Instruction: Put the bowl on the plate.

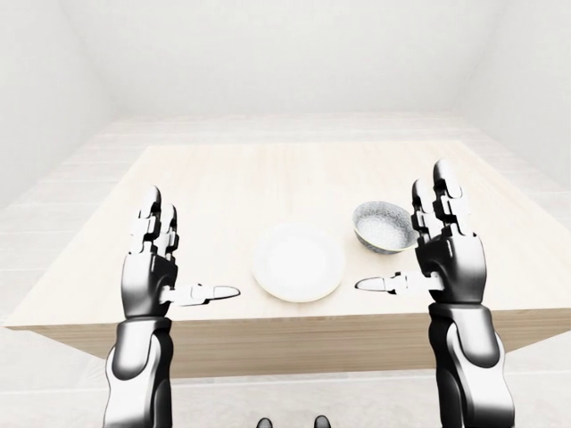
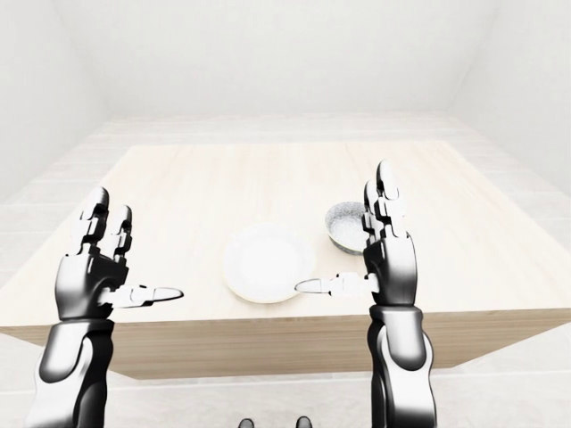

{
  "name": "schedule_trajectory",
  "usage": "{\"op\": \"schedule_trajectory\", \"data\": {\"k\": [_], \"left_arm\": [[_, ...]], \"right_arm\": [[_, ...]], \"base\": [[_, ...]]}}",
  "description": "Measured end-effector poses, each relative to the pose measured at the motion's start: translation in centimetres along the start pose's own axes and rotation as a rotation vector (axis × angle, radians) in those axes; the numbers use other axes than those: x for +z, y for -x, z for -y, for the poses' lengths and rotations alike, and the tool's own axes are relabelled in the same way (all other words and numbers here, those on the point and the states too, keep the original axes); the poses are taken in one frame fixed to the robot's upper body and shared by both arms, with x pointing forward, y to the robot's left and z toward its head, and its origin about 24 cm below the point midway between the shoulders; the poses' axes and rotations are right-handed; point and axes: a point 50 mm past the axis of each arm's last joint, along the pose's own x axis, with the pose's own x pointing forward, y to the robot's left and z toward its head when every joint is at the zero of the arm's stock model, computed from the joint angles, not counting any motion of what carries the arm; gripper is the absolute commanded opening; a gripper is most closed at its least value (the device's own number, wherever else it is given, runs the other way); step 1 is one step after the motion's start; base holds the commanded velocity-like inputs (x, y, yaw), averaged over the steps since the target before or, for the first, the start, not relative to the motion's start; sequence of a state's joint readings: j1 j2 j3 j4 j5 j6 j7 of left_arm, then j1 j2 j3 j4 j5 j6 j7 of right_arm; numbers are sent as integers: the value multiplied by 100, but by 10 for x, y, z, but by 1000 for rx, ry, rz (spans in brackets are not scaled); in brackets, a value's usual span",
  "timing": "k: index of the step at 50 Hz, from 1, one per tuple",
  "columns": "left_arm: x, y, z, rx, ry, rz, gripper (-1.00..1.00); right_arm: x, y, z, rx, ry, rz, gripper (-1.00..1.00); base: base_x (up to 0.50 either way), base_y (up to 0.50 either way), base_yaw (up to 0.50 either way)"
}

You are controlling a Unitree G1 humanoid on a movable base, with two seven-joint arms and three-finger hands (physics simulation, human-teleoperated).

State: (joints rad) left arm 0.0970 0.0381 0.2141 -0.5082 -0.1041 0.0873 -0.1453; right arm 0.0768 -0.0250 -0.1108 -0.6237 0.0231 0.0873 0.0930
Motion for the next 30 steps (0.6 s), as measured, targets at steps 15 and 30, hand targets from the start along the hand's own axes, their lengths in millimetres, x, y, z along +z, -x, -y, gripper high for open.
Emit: {"op": "schedule_trajectory", "data": {"k": [15, 30], "left_arm": [[-4, -1, 1, -3, -17, -17, 100], [-8, -4, -1, 5, -26, -32, 100]], "right_arm": [[-3, 0, 2, -3, 30, -13, 100], [-6, -18, 9, -14, 220, -12, 100]], "base": [[0, 0, 0], [0, 0, 0]]}}
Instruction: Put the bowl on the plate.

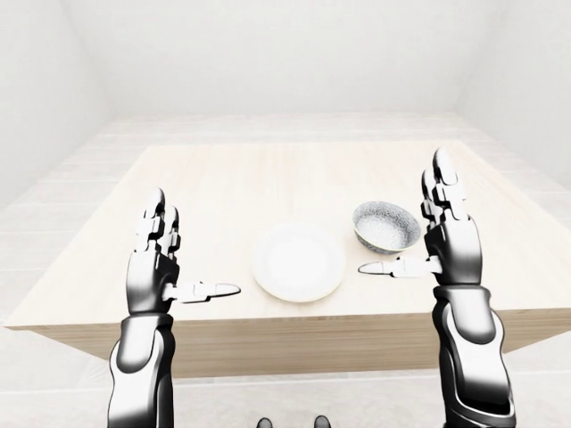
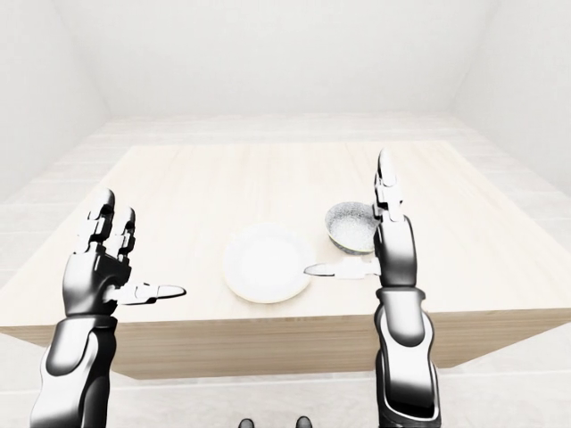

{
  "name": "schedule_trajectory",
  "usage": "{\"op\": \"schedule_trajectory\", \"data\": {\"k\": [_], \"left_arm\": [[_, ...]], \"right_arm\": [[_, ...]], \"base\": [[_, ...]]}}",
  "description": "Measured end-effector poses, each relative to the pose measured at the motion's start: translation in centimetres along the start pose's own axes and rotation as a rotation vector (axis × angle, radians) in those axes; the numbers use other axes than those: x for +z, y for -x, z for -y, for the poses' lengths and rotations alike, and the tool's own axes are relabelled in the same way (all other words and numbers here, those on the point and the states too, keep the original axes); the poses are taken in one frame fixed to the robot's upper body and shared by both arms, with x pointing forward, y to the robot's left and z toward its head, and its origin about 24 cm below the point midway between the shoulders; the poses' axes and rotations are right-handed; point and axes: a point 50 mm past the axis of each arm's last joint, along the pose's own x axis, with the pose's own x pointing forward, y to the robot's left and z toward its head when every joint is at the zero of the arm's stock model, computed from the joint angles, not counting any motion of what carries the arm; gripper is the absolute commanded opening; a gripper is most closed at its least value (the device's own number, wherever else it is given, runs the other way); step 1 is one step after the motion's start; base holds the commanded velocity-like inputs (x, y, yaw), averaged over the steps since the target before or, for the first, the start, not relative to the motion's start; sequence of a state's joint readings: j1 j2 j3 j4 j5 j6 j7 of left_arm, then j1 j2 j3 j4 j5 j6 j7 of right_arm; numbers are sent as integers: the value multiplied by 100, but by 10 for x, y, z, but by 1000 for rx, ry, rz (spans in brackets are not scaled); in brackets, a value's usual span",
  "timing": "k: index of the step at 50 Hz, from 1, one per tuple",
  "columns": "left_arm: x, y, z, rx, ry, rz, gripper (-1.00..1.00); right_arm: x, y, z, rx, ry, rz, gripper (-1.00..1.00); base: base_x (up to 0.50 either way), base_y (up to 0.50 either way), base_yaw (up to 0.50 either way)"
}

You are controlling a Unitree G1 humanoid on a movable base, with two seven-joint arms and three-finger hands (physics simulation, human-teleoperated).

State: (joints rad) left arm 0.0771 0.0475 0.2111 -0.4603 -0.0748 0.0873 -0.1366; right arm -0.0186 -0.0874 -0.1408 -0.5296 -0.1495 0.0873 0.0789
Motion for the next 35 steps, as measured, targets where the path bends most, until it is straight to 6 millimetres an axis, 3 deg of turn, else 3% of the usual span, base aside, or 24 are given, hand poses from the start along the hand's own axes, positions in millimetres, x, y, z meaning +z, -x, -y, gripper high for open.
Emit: {"op": "schedule_trajectory", "data": {"k": [15, 35], "left_arm": [[-1, -2, -2, 6, -12, -4, 100], [-8, -4, -3, 3, -30, -32, 100]], "right_arm": [[18, -21, 11, 11, 242, 92, 100], [-9, -35, 6, 47, 524, -26, 100]], "base": [[0, 0, 0], [0, 0, 0]]}}
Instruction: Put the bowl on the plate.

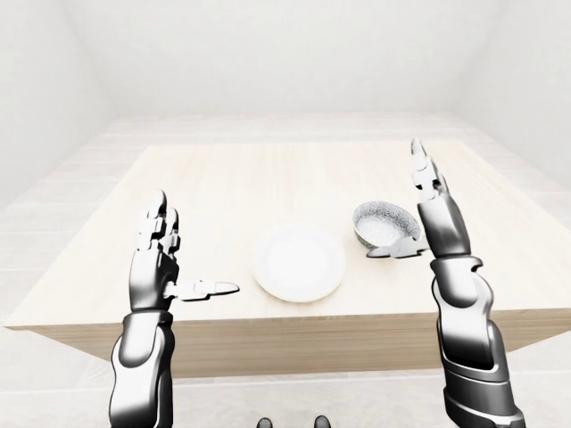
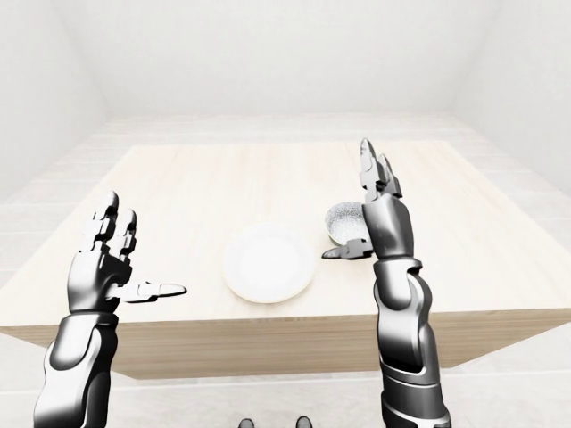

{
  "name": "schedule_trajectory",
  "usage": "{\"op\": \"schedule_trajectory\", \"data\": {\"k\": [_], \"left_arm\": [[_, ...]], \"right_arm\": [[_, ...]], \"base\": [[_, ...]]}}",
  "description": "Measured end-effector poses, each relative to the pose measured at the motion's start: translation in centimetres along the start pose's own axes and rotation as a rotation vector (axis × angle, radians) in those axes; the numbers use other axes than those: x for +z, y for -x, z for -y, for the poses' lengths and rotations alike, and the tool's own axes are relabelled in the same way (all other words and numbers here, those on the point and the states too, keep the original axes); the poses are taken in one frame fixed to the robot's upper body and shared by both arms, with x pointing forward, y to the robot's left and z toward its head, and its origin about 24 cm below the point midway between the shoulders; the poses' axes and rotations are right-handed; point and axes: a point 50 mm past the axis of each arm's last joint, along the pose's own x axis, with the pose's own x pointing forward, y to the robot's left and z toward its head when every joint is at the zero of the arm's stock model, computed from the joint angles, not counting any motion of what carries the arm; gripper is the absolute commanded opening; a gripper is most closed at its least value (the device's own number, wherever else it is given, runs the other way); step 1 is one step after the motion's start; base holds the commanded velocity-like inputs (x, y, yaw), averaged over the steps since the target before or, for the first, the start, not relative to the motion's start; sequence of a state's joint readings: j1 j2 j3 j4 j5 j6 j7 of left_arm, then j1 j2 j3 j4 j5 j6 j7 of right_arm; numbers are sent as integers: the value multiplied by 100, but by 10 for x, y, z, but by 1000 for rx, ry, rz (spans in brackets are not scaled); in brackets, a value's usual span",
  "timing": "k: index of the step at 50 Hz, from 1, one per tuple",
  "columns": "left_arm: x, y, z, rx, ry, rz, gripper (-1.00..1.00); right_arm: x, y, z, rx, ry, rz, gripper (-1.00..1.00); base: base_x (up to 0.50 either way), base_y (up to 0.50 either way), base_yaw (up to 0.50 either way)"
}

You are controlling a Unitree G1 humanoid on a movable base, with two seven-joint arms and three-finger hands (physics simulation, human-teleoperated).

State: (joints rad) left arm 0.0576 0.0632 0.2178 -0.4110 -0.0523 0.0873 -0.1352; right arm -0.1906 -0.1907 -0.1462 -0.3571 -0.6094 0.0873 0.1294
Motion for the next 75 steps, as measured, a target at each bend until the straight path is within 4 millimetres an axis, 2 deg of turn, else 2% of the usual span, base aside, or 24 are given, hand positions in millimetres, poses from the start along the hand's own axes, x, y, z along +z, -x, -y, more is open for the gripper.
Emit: {"op": "schedule_trajectory", "data": {"k": [33, 54, 65, 75], "left_arm": [[-9, -1, 0, 4, -22, -41, 100], [-9, -1, -1, 3, -21, -41, 100], [-9, 0, -2, 4, -22, -40, 100], [-9, 0, -3, 6, -22, -42, 100]], "right_arm": [[-20, 2, -5, 124, 277, -110, 100], [-38, 4, -15, 206, 433, -195, 100], [-46, -6, -22, 240, 479, -221, 100], [-54, -23, -29, 283, 508, -239, 100]], "base": [[0, 0, 0], [0, 0, 0], [0, 0, 0], [0, 0, 0]]}}
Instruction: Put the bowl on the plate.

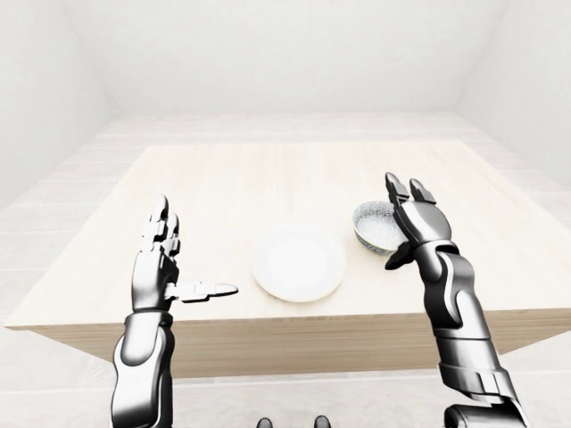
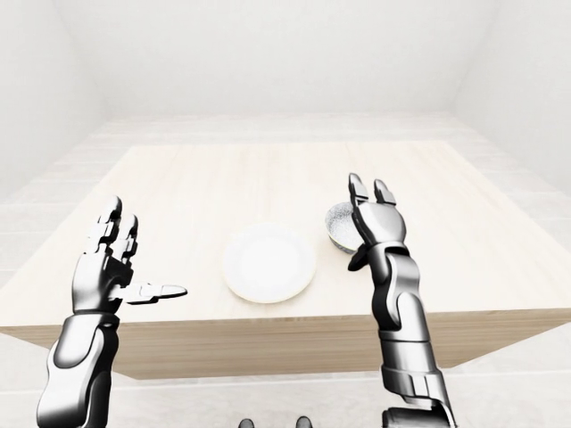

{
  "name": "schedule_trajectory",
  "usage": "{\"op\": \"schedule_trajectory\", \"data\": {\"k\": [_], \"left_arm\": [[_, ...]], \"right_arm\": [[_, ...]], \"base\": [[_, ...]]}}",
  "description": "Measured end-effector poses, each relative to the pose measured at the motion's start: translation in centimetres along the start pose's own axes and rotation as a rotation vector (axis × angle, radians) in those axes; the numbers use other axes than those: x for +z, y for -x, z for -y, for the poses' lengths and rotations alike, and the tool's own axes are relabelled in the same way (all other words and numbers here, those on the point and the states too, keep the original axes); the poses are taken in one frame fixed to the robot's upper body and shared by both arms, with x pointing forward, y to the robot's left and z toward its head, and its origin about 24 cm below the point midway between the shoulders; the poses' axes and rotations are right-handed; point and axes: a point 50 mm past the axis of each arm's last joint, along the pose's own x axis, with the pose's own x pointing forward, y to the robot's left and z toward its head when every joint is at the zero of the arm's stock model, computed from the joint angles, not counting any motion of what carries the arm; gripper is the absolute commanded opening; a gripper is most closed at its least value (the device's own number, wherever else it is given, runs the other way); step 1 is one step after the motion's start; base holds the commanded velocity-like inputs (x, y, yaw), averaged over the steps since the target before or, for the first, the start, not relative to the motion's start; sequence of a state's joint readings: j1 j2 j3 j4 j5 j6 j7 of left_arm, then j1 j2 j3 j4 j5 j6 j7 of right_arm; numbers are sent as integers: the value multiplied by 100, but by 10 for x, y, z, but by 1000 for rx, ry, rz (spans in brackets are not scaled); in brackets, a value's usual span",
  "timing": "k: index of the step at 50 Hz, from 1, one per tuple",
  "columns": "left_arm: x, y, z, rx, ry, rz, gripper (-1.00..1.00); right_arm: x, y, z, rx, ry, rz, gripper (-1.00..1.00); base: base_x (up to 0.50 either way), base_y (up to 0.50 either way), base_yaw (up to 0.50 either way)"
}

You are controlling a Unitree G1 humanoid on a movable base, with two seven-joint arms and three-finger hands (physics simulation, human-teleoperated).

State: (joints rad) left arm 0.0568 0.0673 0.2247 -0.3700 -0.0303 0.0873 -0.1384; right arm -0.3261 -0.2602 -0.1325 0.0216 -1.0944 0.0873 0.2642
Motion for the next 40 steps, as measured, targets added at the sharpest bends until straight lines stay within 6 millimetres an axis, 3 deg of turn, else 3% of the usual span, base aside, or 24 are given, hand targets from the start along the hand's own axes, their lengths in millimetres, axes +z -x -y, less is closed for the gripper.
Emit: {"op": "schedule_trajectory", "data": {"k": [15, 40], "left_arm": [[-1, 0, -1, 1, -1, -3, 100], [4, 1, -3, 3, -5, 15, 100]], "right_arm": [[-3, -21, -8, 42, 31, -24, 100], [-9, -30, -23, 90, 66, -54, 100]], "base": [[0, 0, 0], [0, 0, 0]]}}
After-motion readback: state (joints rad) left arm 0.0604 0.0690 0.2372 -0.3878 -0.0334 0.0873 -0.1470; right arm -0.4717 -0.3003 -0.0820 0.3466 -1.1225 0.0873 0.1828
